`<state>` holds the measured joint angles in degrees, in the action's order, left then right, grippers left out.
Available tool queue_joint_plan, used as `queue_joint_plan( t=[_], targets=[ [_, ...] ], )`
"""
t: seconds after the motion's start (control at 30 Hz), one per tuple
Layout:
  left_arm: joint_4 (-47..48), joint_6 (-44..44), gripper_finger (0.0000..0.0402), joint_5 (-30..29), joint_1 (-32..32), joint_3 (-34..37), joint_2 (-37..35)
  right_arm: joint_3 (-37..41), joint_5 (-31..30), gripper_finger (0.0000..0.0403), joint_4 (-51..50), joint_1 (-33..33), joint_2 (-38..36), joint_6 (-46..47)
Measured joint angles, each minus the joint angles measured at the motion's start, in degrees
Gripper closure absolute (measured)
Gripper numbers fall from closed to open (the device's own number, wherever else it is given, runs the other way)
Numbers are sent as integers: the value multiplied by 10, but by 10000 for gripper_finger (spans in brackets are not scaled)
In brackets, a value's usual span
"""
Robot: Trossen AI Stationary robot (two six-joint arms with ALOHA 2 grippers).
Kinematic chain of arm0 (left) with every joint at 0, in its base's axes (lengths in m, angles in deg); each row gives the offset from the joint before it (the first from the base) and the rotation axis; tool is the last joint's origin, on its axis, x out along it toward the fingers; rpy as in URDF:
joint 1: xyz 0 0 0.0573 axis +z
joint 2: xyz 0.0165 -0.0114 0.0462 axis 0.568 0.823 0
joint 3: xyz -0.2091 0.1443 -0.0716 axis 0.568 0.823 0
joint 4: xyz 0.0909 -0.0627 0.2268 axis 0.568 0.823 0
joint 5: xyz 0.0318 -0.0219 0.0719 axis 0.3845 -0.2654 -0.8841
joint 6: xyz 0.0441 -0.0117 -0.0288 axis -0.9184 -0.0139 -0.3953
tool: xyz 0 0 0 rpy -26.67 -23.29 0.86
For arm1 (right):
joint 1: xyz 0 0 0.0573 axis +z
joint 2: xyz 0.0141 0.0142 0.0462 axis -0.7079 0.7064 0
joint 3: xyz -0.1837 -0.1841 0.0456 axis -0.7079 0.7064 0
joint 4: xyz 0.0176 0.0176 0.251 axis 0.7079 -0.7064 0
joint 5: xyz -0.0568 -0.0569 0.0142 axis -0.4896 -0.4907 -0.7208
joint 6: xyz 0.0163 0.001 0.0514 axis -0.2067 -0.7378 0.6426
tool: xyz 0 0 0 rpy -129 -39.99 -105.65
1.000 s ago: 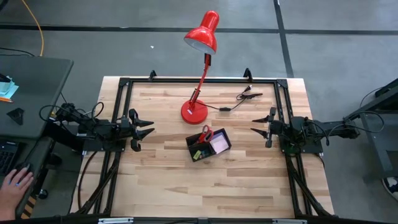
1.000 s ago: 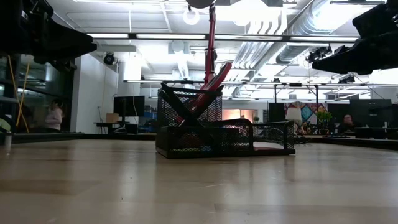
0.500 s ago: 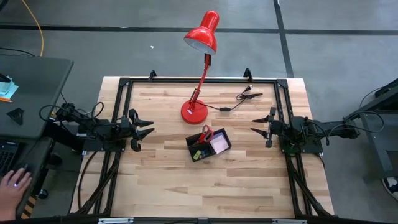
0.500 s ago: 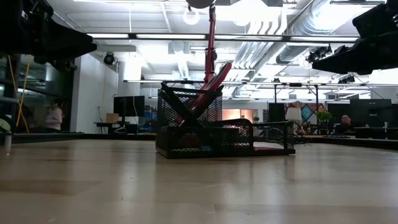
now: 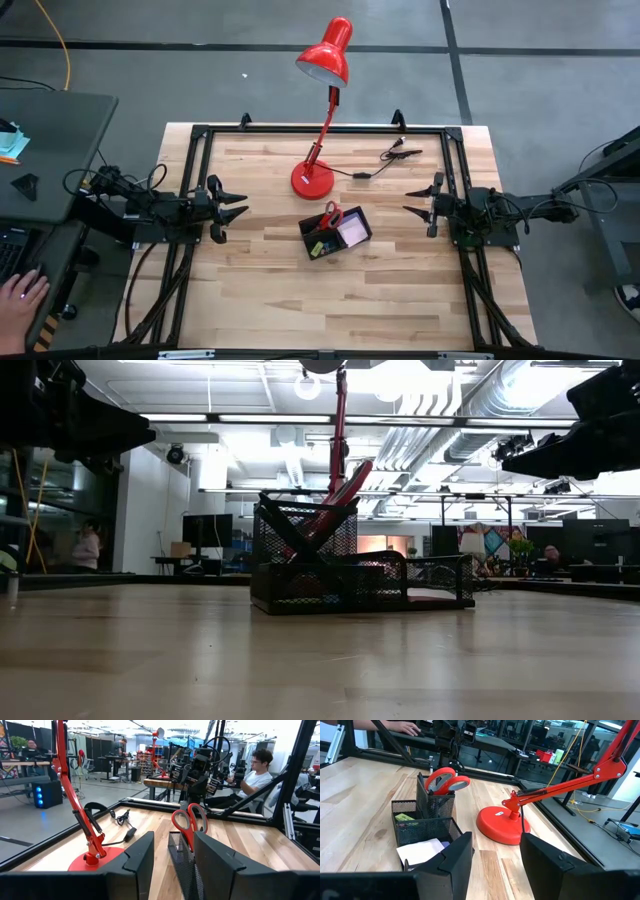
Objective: Pick and place office supplies into organizer
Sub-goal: Return to Home Position
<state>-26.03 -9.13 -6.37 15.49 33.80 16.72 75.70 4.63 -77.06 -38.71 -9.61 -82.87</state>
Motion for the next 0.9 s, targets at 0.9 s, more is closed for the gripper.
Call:
queue_joint_plan(
  t=[0.9],
  targets=[
    [0,0,275,0,0,0,0,0,0,246,0,0,0,0]
  ],
)
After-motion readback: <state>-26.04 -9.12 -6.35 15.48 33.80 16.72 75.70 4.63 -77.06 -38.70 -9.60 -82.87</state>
